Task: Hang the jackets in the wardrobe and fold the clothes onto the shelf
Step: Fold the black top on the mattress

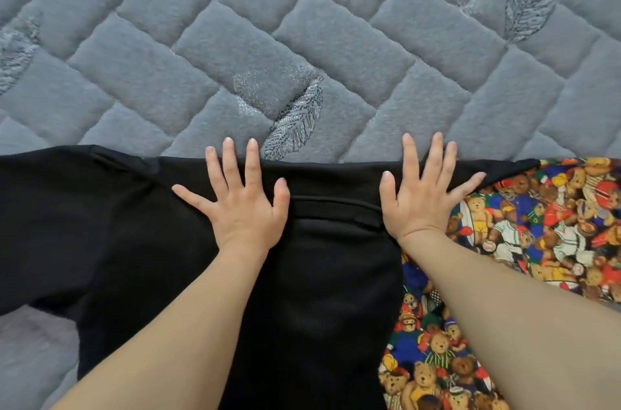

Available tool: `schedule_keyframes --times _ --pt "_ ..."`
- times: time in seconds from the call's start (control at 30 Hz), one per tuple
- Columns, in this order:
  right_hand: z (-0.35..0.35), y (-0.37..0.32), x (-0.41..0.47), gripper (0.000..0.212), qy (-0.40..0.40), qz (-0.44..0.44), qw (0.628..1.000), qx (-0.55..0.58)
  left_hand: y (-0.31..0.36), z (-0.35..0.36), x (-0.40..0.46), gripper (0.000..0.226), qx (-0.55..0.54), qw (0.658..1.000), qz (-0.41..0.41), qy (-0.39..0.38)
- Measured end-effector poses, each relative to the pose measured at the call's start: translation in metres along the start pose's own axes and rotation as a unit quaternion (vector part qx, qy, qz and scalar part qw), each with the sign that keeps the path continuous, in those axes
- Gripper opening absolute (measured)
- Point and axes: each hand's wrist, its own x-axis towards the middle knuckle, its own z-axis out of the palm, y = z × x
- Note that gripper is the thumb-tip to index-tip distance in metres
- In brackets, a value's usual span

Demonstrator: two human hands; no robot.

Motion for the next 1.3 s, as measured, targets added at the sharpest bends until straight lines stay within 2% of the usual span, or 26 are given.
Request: schedule_keyframes --times 0.17,0.27,0.33,0.4,0.43,0.5,0.57,0.6,0.63,0.7,0.77,0.83,0.9,1.0,1.07,1.13,1.2,1.3 --pt "-0.003 0.002 -0.002 0.063 0.004 -0.004 1.000 0.016 -0.016 -0.026 0.002 0.063 -0.060 0.997 0.034 0.014" --pt "-0.004 0.002 -0.003 0.061 0.005 -0.003 1.000 0.026 -0.059 -0.051 0.005 0.075 -0.077 0.996 0.037 0.019" --pt "-0.003 0.001 -0.003 0.061 0.014 0.008 0.999 0.035 -0.084 -0.062 0.005 0.083 0.018 0.995 0.097 -0.012" --pt "-0.005 -0.001 -0.004 0.062 0.027 0.026 0.998 0.042 -0.100 -0.068 0.005 0.078 0.127 0.980 0.151 -0.003" --pt "-0.008 -0.002 -0.004 0.064 0.039 0.056 0.996 0.051 -0.105 -0.072 0.006 0.071 0.168 0.973 0.160 0.007" --pt "-0.016 -0.002 -0.005 0.068 0.066 0.196 0.974 0.088 -0.111 -0.077 0.007 0.060 0.214 0.962 0.166 0.029" --pt "-0.026 -0.007 -0.002 0.067 0.085 0.379 0.908 0.158 -0.112 -0.074 0.000 0.055 0.236 0.953 0.181 0.053" --pt "-0.031 -0.013 0.001 0.066 0.086 0.434 0.876 0.191 -0.112 -0.070 -0.010 0.054 0.246 0.949 0.191 0.052" --pt "-0.036 -0.019 0.006 0.063 0.087 0.449 0.863 0.215 -0.111 -0.065 -0.022 0.054 0.254 0.948 0.191 0.036" --pt "-0.043 -0.025 0.025 0.064 0.093 0.372 0.890 0.245 -0.106 -0.059 -0.044 0.057 0.262 0.949 0.175 -0.029" --pt "-0.048 -0.023 0.048 0.068 0.045 0.260 0.934 0.240 -0.101 -0.052 -0.051 0.060 0.248 0.955 0.149 -0.064" --pt "-0.046 -0.014 0.059 0.062 -0.027 0.239 0.961 0.138 -0.094 -0.045 -0.046 0.061 0.221 0.967 0.110 -0.057" --pt "-0.041 -0.015 0.050 0.057 -0.041 0.225 0.972 0.044 -0.087 -0.039 -0.043 0.063 0.189 0.978 0.060 -0.061" --pt "-0.032 -0.036 0.013 0.055 -0.005 0.037 0.999 0.013 -0.091 -0.033 -0.037 0.077 0.148 0.984 0.030 -0.092" --pt "-0.027 -0.055 -0.013 0.062 -0.028 -0.069 0.997 0.020 -0.096 -0.033 -0.029 0.084 0.076 0.989 0.013 -0.122" --pt "-0.021 -0.072 -0.037 0.069 -0.048 -0.098 0.994 0.013 -0.095 -0.034 -0.024 0.078 -0.061 0.988 -0.052 -0.132" --pt "-0.015 -0.076 -0.052 0.070 -0.045 -0.070 0.997 0.009 -0.089 -0.029 -0.025 0.073 -0.137 0.983 -0.091 -0.086" --pt "-0.010 -0.077 -0.050 0.069 -0.036 -0.045 0.998 0.014 -0.081 -0.016 -0.023 0.086 -0.085 0.992 -0.074 -0.052"
